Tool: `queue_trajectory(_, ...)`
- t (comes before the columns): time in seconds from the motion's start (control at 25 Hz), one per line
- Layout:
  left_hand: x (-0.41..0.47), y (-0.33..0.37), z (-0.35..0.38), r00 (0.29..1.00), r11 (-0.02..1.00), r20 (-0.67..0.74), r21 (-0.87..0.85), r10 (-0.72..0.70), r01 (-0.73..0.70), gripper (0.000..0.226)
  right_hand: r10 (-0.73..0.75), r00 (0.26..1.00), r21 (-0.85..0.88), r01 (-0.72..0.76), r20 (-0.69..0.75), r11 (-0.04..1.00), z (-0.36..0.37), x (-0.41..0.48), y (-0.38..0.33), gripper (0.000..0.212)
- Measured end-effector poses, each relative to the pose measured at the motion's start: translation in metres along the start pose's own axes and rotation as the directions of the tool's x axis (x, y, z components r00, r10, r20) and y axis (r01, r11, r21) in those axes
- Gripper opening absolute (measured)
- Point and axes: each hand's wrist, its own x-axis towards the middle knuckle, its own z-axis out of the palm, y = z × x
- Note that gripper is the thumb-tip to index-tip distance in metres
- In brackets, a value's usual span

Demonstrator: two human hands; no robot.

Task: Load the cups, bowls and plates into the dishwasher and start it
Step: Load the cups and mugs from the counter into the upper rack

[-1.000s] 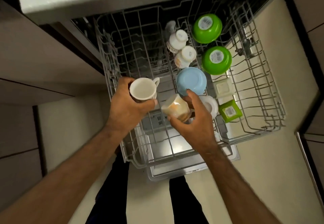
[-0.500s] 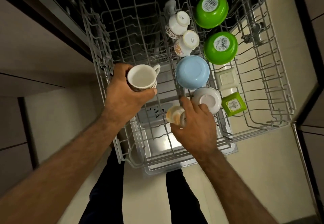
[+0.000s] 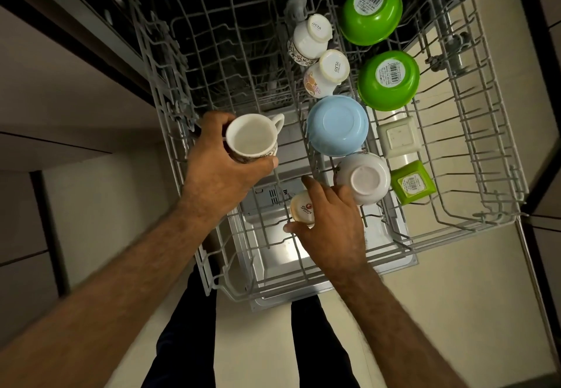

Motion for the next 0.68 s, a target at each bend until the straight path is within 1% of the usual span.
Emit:
queue_trajectory(0.24,-0.0013,-0.0009,0.0017,1.000,1.000,-0.007,0.018,0.010,-0.010,0.080,-0.005,1.000,0.072,0.005,0.005,0.997,-0.0006,-0.0014,0.0006,0.087)
queue_trajectory(0.4,-0.0037,-0.0028,0.0011,1.000,1.000,0.005,0.008,0.009,-0.009,0.081,-0.007,1.000,0.111,0.005,0.013,0.994,0.0002,-0.0012,0.0005,0.087)
queue_trajectory(0.56,-0.0072,-0.0028,0.0004,0.999,1.000,0.041,-0.030,-0.008,0.009,0.080,-0.005,0.999,0.120,0.000,0.039,0.993,-0.0002,-0.0019,0.0005,0.086)
queue_trajectory(0.68,-0.0090,-0.0044,0.0002,0.996,0.998,0.084,-0.058,-0.008,0.013,0.080,0.002,1.000,0.107,-0.005,0.022,0.994,-0.0005,-0.0037,0.0016,0.084)
